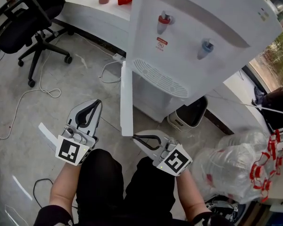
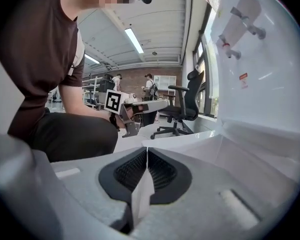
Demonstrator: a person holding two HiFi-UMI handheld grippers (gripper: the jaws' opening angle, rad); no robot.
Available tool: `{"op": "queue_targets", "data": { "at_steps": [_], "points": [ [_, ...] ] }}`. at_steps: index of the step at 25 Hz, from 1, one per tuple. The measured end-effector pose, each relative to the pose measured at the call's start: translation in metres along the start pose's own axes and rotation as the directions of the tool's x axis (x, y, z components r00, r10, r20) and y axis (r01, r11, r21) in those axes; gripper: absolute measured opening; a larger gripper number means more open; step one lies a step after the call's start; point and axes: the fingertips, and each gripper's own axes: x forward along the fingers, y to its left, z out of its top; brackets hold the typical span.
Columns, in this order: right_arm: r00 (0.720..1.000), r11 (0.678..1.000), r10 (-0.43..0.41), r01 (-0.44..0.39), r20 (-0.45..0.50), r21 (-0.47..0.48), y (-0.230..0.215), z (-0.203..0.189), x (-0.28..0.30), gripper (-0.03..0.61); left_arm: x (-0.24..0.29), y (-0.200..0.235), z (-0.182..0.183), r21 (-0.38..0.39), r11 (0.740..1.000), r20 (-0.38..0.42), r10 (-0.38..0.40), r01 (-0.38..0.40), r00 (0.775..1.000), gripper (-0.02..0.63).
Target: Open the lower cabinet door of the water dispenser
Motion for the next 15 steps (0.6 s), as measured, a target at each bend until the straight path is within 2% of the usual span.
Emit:
{"op": "queue_targets", "data": {
  "at_steps": [11, 15],
  "points": [
    [0.998, 0.998, 0.057, -0.057, 0.037, -0.012, 0.01, 0.02, 0.036, 0.012, -0.017, 0.018, 0.002, 0.049, 0.998, 0.002, 0.038, -0.038, 0.999, 0.009],
    [0.997, 0.998, 0.067, -0.067, 0.041, -0.022, 0.013, 0.027, 0.05, 0.012, -0.022, 0.023, 0.004, 0.039, 0.998, 0.003, 0.055, -0.055, 0.999, 0.009]
  ]
}}
